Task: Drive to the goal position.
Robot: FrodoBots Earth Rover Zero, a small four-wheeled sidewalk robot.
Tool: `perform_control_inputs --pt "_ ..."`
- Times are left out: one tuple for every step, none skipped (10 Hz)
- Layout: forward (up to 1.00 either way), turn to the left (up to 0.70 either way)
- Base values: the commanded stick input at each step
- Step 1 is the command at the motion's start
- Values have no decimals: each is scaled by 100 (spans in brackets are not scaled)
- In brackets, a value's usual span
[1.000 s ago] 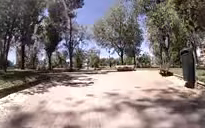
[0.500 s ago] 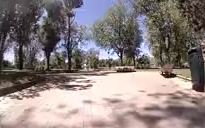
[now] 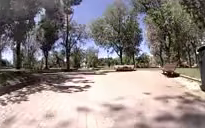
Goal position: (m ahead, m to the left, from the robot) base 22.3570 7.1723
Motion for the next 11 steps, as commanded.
perform_control_inputs --pt "70 1" --pt "70 1" --pt "70 1" --pt "70 1" --pt "70 1" --pt "70 1" --pt "70 1" --pt "70 1" --pt "70 1" --pt "70 5" --pt "70 11"
